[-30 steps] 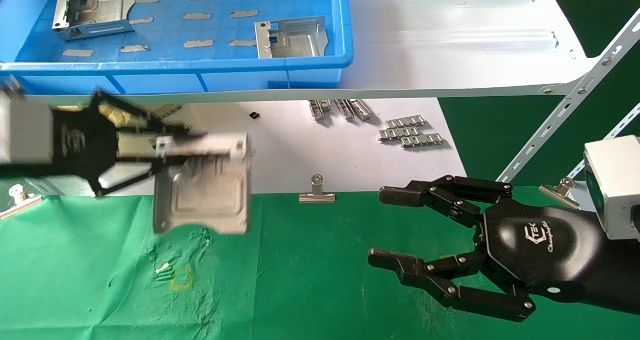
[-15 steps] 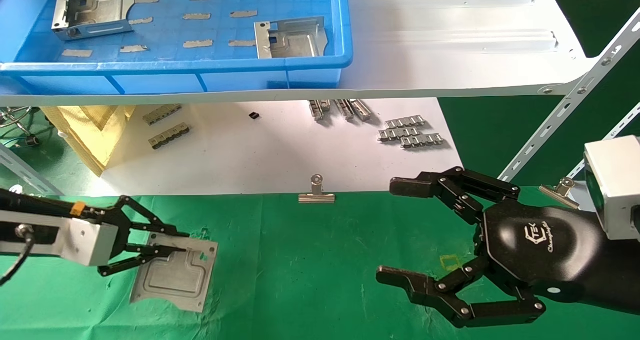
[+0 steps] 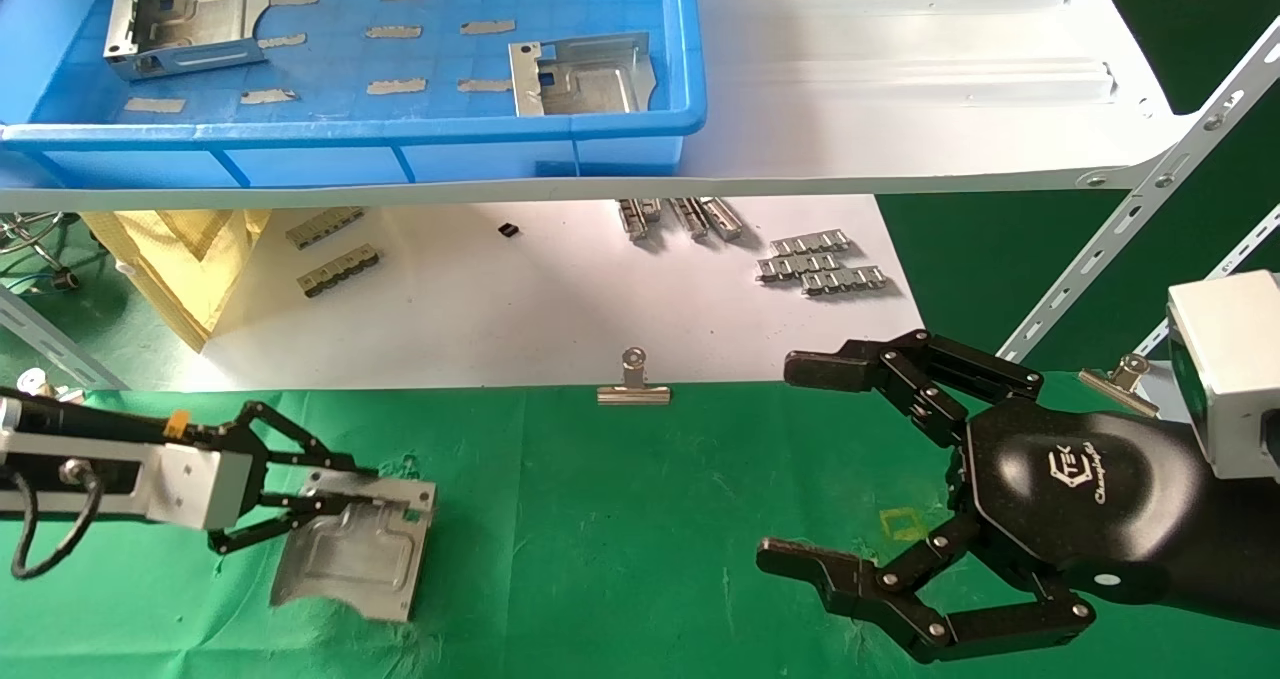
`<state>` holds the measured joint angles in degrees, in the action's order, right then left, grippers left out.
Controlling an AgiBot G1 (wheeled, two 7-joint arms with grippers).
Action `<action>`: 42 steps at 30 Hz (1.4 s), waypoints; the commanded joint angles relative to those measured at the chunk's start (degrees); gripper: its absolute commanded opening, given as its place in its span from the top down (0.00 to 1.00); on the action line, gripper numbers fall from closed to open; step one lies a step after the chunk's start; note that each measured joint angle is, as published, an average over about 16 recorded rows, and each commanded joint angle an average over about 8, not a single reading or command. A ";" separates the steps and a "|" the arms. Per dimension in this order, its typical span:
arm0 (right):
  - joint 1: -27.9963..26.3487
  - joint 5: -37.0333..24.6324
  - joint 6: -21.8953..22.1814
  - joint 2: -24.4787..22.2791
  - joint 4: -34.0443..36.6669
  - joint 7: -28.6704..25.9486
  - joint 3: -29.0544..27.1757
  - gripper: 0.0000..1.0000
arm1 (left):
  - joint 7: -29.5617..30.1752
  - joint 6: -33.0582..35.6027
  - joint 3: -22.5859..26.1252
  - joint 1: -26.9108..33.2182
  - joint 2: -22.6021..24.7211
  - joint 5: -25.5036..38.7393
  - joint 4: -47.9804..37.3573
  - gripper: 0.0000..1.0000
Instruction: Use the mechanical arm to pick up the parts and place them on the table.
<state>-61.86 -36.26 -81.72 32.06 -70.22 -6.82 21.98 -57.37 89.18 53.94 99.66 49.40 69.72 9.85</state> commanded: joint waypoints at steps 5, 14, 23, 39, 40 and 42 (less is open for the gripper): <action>0.00 0.00 0.00 0.00 0.00 0.00 0.00 0.00 | -0.26 0.58 0.04 0.88 0.62 -0.19 -3.07 0.00; 0.00 0.00 0.00 0.00 0.00 0.00 0.00 0.00 | 10.80 2.66 -3.40 0.39 -0.46 -7.99 -3.51 0.00; 0.01 0.01 0.01 0.00 0.01 0.00 0.00 0.00 | 25.05 2.73 -6.36 -3.64 -2.67 -17.43 0.18 0.00; 0.01 0.01 0.02 -0.01 0.02 0.00 -0.01 0.00 | 26.39 2.41 -7.65 -5.13 -3.16 -17.76 2.90 0.00; 0.01 0.01 0.02 -0.01 0.02 0.00 -0.01 0.00 | 26.96 2.33 -8.06 -5.58 -3.31 -17.90 3.74 0.00; 0.01 0.01 0.02 -0.01 0.02 0.00 -0.01 0.00 | 28.32 2.14 -9.05 -6.65 -3.68 -18.23 5.72 0.00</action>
<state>-61.85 -36.25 -81.70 32.05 -70.20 -6.82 21.97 -28.86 91.28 44.75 92.86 45.68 51.50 15.88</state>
